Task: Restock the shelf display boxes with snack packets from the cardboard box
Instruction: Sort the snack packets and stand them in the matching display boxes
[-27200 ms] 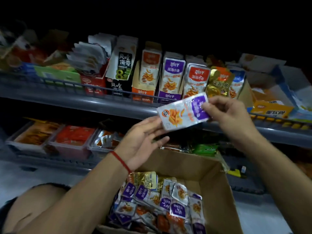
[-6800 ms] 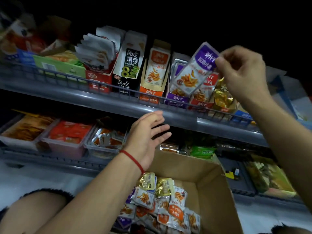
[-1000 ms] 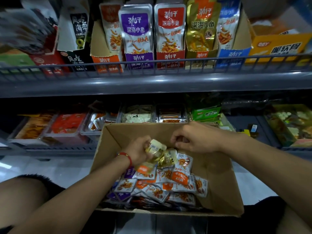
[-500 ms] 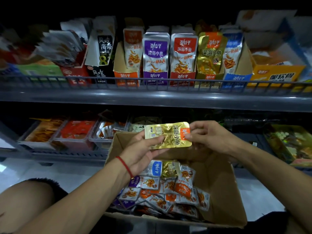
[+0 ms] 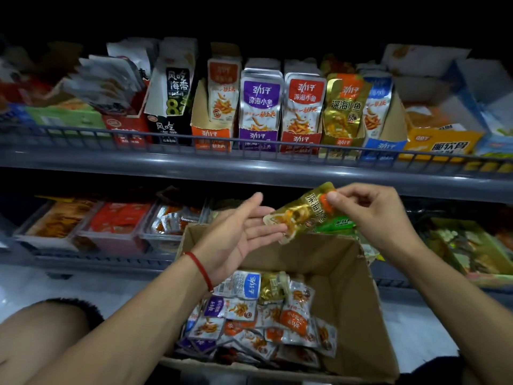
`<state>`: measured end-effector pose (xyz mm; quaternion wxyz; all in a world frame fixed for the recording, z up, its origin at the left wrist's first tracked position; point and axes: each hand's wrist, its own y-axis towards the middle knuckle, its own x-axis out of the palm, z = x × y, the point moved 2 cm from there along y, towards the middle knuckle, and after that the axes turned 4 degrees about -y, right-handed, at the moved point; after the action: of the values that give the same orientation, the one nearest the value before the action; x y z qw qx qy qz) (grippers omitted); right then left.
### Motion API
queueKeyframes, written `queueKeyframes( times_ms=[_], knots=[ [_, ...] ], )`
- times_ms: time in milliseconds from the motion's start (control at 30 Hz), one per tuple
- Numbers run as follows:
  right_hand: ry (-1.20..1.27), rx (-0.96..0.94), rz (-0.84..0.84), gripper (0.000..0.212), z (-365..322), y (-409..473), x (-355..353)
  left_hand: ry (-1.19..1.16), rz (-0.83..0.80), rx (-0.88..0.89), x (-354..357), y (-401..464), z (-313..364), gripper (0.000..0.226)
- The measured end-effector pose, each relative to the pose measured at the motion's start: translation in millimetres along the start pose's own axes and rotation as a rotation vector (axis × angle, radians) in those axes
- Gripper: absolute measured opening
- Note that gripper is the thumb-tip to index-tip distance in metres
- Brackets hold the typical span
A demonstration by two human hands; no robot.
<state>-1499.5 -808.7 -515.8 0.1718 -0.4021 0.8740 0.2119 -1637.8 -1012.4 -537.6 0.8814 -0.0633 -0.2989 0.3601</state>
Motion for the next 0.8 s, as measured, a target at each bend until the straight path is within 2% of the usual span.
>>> queueKeyframes(
  times_ms=[100, 233, 333, 600, 700, 800],
  knots=[
    [0.013, 0.053, -0.001, 0.017, 4, 3, -4, 0.207, -0.024, 0.088, 7, -4, -5, 0.031],
    [0.129, 0.177, -0.119, 0.021, 2, 2, 2, 0.210, 0.012, 0.121, 9, 0, -11, 0.019],
    [0.168, 0.172, -0.101, 0.018, -1, 1, 3, 0.198, 0.031, 0.140, 13, 2, -10, 0.018],
    [-0.392, -0.236, 0.156, 0.010, -68, 40, -63, 0.163, 0.060, 0.150, 20, 3, 0, 0.019],
    [-0.493, -0.385, 0.268, 0.017, -97, 75, -91, 0.200, 0.078, 0.150, 19, 2, 2, 0.015],
    [-0.603, -0.440, 0.296, 0.025, -117, 101, -102, 0.211, 0.075, 0.181, 18, -1, 6, 0.015]
  ],
)
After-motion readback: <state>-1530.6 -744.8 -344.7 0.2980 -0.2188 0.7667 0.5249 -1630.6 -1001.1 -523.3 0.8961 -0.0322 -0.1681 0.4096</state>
